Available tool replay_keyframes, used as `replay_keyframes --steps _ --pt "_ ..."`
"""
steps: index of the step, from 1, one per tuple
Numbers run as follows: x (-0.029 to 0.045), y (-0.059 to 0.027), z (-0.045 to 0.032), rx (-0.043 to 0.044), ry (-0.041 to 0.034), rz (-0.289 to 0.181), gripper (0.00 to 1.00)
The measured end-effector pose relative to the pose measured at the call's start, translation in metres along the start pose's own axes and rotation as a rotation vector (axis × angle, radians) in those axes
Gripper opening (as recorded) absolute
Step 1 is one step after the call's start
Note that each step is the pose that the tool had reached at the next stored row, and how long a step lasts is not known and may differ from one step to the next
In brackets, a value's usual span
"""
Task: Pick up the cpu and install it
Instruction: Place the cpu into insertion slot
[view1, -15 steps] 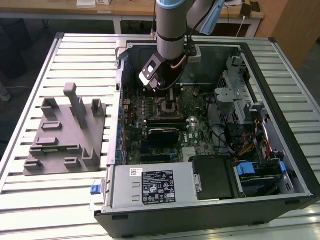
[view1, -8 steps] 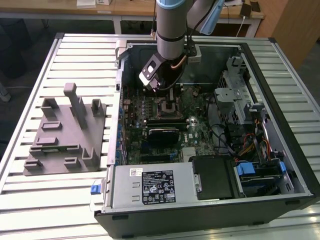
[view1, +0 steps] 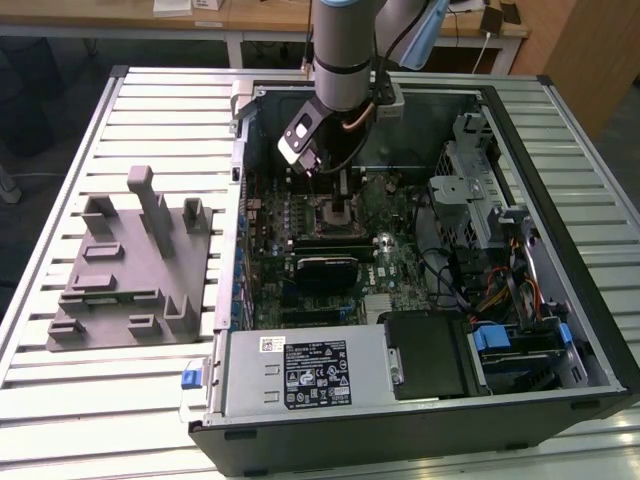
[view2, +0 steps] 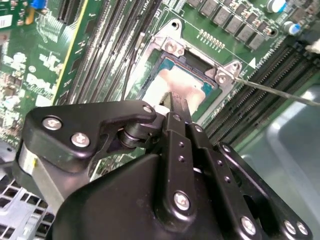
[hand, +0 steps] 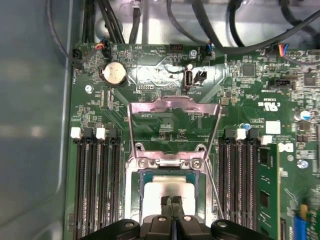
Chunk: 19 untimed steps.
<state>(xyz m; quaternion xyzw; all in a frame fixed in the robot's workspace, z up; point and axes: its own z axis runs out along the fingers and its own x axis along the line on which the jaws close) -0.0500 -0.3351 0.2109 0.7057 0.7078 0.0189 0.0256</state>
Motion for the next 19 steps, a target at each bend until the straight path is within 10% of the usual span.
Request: replay_keyframes --steps 19 --pt "-0.0005 0.0035 -0.0561 -0.005 -0.0001 0.0 0.11"
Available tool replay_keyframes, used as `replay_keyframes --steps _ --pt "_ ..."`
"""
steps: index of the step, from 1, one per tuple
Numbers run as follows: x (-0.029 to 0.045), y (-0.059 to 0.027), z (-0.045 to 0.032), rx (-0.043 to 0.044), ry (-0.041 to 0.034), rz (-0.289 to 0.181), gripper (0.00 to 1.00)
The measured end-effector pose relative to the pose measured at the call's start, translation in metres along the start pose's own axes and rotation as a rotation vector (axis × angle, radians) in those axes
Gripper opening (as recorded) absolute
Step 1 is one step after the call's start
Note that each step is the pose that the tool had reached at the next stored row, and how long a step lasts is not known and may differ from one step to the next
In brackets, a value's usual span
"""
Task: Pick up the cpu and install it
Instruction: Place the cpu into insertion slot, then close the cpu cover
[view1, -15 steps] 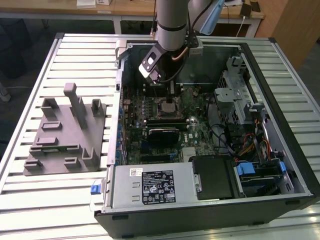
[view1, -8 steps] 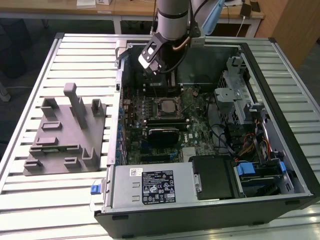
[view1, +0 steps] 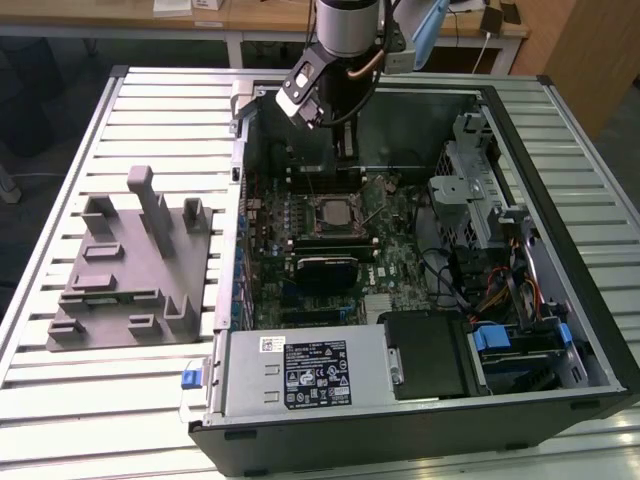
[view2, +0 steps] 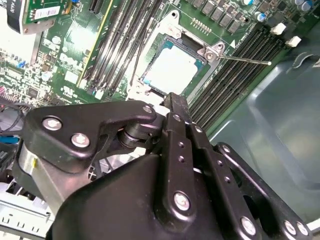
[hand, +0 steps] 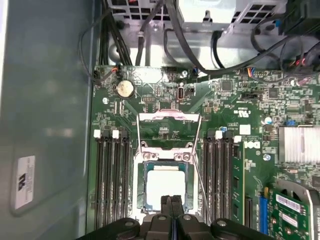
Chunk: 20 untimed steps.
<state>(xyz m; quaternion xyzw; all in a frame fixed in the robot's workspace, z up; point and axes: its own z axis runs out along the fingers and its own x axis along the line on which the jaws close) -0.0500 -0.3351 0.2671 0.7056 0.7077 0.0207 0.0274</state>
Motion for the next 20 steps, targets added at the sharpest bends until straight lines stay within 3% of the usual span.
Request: replay_keyframes --steps 13,20 --pt "0.0 0.0002 -0.0001 -0.0006 0.0 0.0 0.11" --pt "0.0 0.0098 0.0005 -0.0006 0.0001 0.0 0.11"
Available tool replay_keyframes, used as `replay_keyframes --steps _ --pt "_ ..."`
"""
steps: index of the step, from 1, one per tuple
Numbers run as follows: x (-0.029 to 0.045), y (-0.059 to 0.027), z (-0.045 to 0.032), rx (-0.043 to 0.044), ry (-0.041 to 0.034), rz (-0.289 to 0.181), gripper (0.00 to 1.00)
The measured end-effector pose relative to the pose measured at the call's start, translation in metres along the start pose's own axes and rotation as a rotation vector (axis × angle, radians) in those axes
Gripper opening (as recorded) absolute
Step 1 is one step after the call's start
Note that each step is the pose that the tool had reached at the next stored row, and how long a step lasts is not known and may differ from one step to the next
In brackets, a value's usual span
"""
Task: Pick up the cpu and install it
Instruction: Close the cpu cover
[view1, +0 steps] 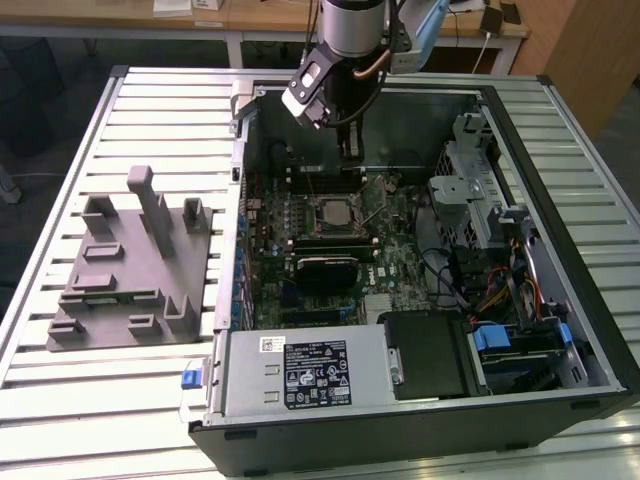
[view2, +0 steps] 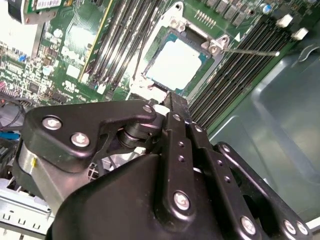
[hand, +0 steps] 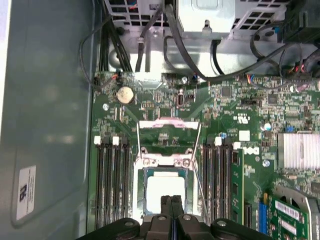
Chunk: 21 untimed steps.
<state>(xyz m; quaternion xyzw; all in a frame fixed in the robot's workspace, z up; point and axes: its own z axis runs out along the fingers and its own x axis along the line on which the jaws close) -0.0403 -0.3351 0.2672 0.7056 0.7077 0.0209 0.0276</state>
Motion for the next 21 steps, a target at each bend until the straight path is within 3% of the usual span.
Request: replay_keyframes --steps 6,21 --pt "0.0 0.0143 0.001 0.0001 0.0 0.0 0.11" --pt "-0.0001 0.0641 0.0045 0.0023 0.0002 0.0 0.11"
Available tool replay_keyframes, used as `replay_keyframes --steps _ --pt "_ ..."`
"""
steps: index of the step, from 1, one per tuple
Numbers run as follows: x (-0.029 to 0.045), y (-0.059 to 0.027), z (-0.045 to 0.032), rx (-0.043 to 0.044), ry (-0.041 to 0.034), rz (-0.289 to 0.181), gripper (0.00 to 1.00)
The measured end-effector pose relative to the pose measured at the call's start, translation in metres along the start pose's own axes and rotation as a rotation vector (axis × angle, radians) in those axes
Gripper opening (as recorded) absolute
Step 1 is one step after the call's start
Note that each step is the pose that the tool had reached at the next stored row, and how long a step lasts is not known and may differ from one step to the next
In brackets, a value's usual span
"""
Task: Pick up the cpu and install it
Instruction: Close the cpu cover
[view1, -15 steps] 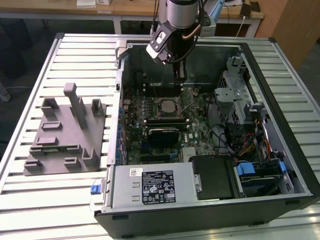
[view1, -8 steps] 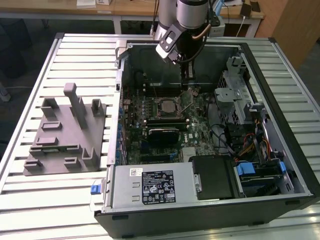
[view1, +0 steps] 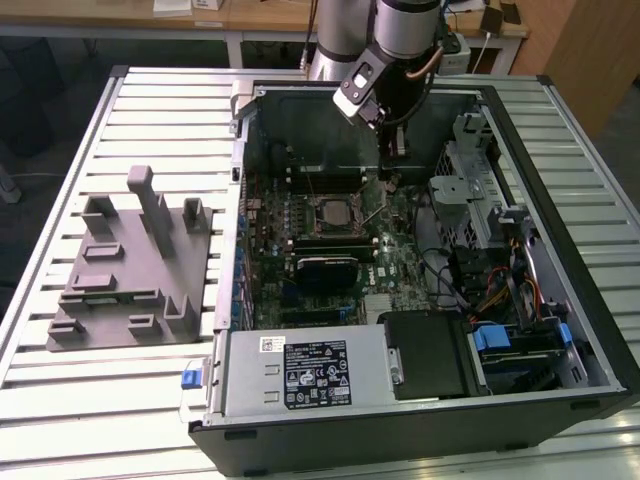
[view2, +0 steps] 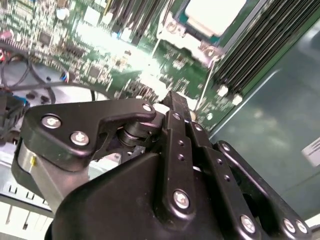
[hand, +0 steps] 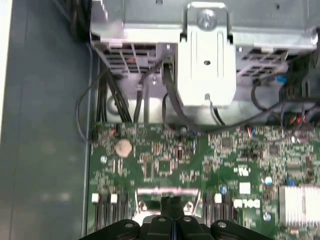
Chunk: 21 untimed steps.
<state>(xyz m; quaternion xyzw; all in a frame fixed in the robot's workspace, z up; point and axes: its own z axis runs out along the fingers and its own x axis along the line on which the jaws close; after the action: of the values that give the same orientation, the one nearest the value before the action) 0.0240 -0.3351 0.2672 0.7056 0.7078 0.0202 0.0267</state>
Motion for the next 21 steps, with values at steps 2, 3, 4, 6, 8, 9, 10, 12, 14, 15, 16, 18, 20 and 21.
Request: replay_keyframes --steps 2,3,4,6,8,9,10,12,14,15,16,18,20,21 --pt "-0.0001 0.0063 0.0004 0.0005 -0.0001 0.0 0.11" --pt "-0.0001 0.0093 0.0006 0.0006 -0.0001 0.0 0.11" --pt "-0.0001 0.0122 0.0007 0.0008 -0.0003 0.0 0.11" --pt "-0.0001 0.0165 0.0011 0.001 -0.0001 0.0 0.11" --pt "-0.0001 0.0194 0.0021 0.0013 -0.0002 0.0 0.11" --pt "-0.0001 0.0203 0.003 0.0017 -0.0002 0.0 0.11" --pt "0.0 0.0212 0.0042 0.0023 -0.0001 0.0 0.11" --pt "0.0 0.0226 0.0073 0.0042 -0.0002 0.0 0.11" --pt "0.0 0.0235 0.0109 0.0057 -0.0002 0.0 0.11" --pt "0.0 0.0237 0.0126 0.006 -0.0001 0.001 0.11" --pt "0.0 0.0238 0.0143 0.0064 -0.0002 0.001 0.11" --pt "0.0001 0.0239 0.0179 0.0068 -0.0004 0.003 0.11" --pt "0.0001 0.024 0.0216 0.0072 -0.0004 0.004 0.11" --pt "0.0001 0.024 0.0234 0.0074 -0.0005 0.005 0.11"
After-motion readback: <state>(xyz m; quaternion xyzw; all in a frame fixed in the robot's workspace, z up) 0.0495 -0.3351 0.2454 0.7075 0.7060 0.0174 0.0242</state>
